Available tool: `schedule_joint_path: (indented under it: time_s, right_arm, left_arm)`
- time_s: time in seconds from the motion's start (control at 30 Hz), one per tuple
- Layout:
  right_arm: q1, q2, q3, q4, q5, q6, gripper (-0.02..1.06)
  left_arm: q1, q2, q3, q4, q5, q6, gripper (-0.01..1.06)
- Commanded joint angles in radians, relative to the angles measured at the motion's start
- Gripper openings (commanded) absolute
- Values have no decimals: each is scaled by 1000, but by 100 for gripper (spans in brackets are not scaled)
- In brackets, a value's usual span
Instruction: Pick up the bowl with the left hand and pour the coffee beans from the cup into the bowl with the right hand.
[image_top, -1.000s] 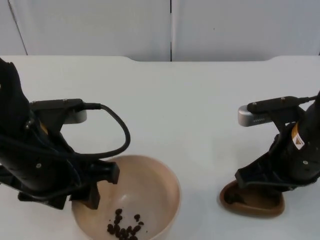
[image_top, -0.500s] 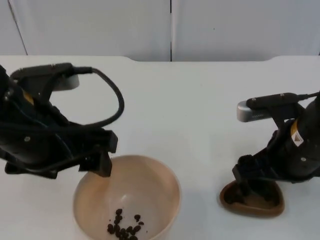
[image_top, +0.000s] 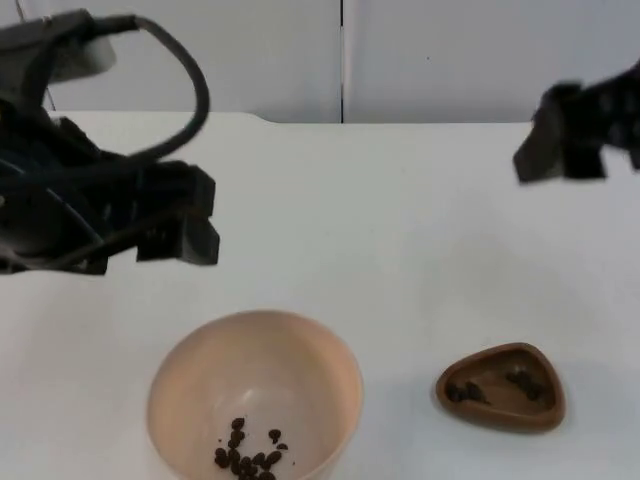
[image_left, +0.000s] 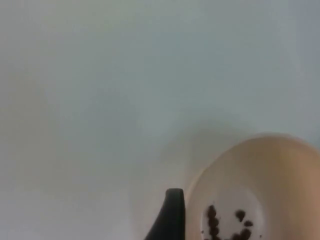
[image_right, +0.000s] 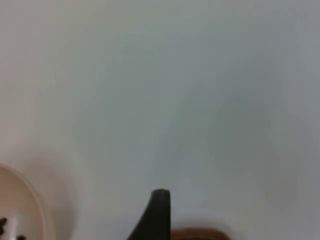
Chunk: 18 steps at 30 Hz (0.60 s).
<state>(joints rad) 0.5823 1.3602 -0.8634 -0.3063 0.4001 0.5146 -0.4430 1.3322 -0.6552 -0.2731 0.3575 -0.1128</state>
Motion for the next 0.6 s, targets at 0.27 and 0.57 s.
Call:
schedule_joint_path:
  time_s: [0.27,0.57]
  right_arm:
    - [0,-262,-2,1,51,-65,81]
    - [0,-389,0,1,95,-98,81]
  left_arm:
    - [2,-206,3,1,-5,2,77]
    - [2,-375,3,3,2,23,77]
